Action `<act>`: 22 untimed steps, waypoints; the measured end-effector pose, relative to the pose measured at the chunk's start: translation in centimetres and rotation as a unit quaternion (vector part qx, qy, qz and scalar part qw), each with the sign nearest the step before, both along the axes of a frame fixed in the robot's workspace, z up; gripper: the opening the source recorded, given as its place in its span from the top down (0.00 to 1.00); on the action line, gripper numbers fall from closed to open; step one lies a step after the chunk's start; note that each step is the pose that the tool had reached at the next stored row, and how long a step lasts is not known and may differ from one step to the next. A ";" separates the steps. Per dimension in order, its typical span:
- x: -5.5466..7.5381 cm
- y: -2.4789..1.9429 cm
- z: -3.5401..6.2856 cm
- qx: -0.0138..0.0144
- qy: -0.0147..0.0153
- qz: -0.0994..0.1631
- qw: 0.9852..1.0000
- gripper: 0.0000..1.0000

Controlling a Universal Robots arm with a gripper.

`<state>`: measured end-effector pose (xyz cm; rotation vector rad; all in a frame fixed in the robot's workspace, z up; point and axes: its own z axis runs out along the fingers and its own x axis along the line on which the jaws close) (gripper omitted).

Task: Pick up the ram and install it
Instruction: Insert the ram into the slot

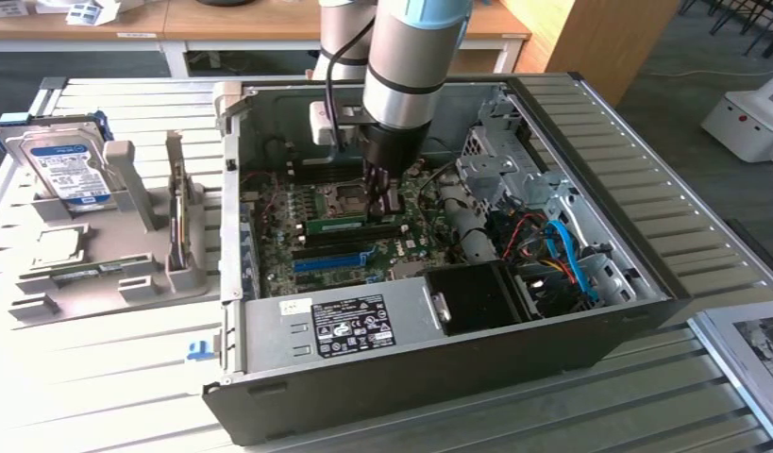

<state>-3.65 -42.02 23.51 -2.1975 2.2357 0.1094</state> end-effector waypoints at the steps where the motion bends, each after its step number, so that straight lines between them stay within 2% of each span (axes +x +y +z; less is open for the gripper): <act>1: 0.0 -0.03 0.00 0.000 0.000 0.000 1.000 0.88; 11: 0.0 -0.22 0.00 0.000 0.000 0.000 1.000 0.88; 22: -0.1 -0.23 -0.05 0.000 0.000 0.000 1.000 0.88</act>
